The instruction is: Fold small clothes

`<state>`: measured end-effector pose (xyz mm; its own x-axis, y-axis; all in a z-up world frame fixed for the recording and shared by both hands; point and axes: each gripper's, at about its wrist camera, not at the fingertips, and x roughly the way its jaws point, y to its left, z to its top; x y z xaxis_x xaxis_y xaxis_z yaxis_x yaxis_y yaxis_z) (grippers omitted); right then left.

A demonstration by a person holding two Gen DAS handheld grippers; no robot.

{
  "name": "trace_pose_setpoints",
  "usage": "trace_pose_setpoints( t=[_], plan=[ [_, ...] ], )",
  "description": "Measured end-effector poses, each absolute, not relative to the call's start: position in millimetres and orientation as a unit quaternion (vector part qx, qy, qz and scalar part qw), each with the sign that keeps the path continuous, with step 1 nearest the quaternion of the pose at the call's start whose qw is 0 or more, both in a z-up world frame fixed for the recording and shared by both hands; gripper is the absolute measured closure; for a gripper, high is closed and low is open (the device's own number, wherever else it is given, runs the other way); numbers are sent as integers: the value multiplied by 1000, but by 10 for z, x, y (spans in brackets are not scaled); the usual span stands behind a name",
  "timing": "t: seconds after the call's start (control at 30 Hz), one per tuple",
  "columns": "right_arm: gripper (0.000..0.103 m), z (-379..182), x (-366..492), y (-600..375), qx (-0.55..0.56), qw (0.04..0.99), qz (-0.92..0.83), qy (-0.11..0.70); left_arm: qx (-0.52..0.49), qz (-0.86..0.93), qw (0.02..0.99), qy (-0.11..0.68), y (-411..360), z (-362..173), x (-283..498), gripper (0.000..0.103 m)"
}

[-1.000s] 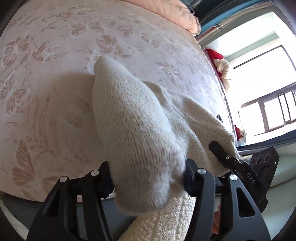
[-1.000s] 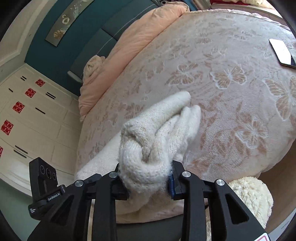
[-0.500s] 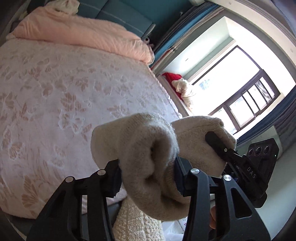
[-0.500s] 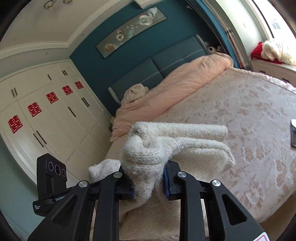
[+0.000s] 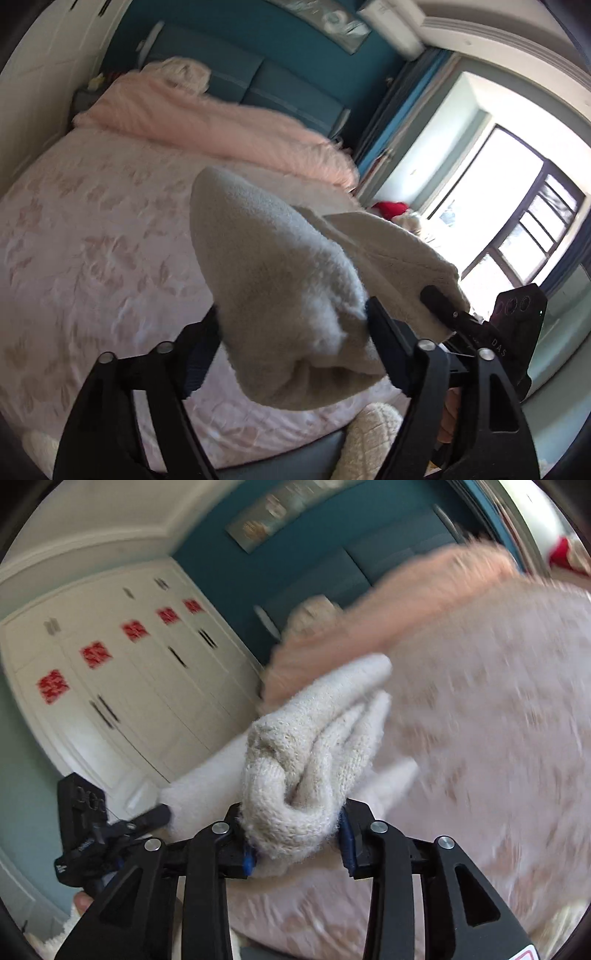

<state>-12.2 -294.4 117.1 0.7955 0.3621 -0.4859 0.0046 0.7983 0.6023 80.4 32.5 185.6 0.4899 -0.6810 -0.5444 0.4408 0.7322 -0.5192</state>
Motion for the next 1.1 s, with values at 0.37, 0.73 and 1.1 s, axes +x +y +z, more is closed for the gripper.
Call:
trace_pose_setpoints(
  t=[0.37,0.73,1.1],
  plan=[
    [29,415,-43,-3042,281,866,0,413,-279,-204,804,483,958,471,918,10],
    [53,-246,867,-2795,339,791,24,509,-297,-185,737,578,613,-302,1610,18],
    [69,1649,909,-2499,236,907,102,333,-259,-282,813,438,646,1343,1711,58]
  ],
)
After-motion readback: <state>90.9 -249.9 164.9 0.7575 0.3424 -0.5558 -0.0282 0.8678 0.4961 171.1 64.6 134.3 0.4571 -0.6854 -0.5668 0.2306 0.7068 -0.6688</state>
